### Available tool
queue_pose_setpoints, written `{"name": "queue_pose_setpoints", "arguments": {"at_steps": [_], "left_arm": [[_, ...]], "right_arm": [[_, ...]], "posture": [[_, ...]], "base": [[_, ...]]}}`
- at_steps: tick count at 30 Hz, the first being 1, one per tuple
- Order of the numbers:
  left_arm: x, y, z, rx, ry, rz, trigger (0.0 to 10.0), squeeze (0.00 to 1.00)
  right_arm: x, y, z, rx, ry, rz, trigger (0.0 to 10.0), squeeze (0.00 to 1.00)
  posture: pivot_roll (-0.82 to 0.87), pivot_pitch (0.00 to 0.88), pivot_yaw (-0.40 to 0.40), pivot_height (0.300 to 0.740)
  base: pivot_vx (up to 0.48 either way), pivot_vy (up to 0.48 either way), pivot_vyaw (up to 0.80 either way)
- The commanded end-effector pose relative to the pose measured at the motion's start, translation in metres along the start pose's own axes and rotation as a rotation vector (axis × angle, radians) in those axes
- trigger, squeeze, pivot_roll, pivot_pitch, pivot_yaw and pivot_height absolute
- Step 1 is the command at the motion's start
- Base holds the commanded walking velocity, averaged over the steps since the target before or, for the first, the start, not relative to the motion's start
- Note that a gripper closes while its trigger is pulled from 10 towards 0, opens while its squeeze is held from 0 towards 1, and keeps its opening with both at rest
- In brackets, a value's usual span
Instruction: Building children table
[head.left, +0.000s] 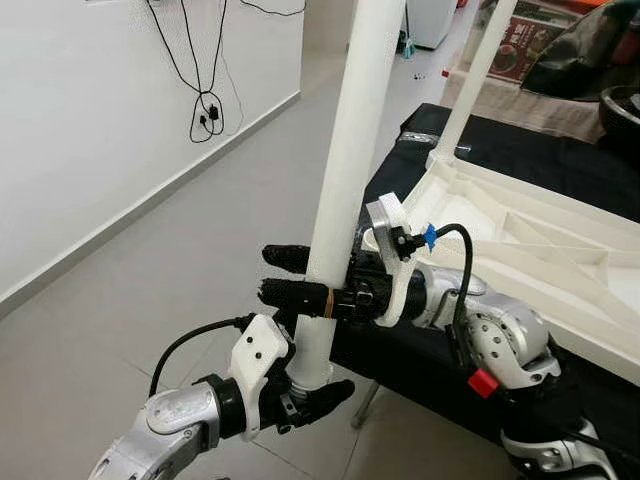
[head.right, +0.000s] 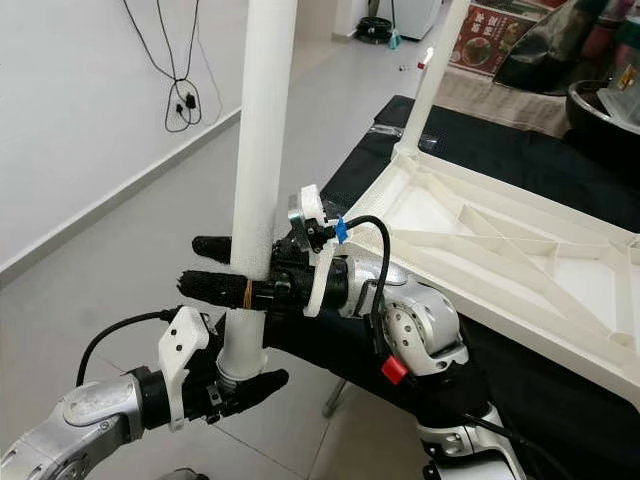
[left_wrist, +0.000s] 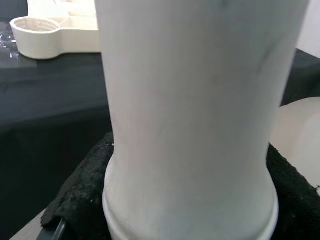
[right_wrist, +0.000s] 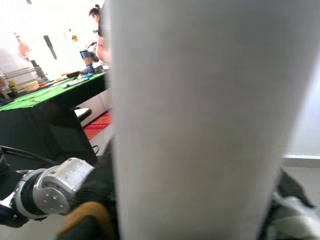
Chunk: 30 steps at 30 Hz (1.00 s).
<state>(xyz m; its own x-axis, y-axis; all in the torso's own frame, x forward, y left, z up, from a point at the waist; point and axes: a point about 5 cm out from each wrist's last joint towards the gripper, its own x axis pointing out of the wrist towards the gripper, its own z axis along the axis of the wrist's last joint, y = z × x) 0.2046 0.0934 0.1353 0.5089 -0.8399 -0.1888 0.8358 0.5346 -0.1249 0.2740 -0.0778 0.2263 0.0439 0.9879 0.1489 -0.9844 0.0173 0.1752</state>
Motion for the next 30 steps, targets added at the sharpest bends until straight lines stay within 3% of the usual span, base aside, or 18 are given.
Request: {"name": "queue_pose_setpoints", "arguments": {"at_steps": [1, 14, 15, 26, 27, 30], "left_arm": [[0.006, -0.015, 0.002, -0.004, -0.016, -0.082, 10.0, 0.0], [0.006, -0.015, -0.002, -0.026, 0.021, -0.075, 10.0, 0.0], [0.006, -0.014, -0.003, -0.05, 0.023, -0.071, 10.0, 1.0], [0.004, -0.014, -0.003, -0.023, 0.03, -0.057, 10.0, 1.0], [0.002, -0.014, -0.005, -0.022, 0.048, -0.062, 10.0, 0.0], [-0.001, -0.014, -0.008, -0.013, 0.07, -0.047, 10.0, 0.0]], "right_arm": [[0.004, 0.004, -0.001, 0.006, 0.002, 0.022, 0.0, 0.0], [0.004, 0.004, -0.005, 0.014, 0.008, 0.023, 0.0, 0.0], [0.004, 0.004, -0.005, 0.017, 0.007, 0.019, 0.0, 0.0], [0.001, 0.0, -0.004, 0.008, 0.004, -0.015, 0.0, 0.0], [-0.001, -0.003, -0.004, 0.005, 0.0, -0.041, 0.0, 0.0], [-0.008, -0.012, -0.003, -0.019, -0.009, -0.128, 0.0, 0.0]], "posture": [[0.13, 0.076, -0.093, 0.74], [0.13, 0.077, -0.092, 0.74], [0.13, 0.078, -0.092, 0.74], [0.12, 0.078, -0.093, 0.74], [0.13, 0.077, -0.094, 0.74], [0.13, 0.077, -0.094, 0.74]], "base": [[0.0, 0.0, 0.0], [0.0, 0.0, 0.0], [0.0, 0.0, 0.0], [0.0, 0.0, 0.0], [0.0, 0.0, 0.0], [0.0, 0.0, 0.0]]}}
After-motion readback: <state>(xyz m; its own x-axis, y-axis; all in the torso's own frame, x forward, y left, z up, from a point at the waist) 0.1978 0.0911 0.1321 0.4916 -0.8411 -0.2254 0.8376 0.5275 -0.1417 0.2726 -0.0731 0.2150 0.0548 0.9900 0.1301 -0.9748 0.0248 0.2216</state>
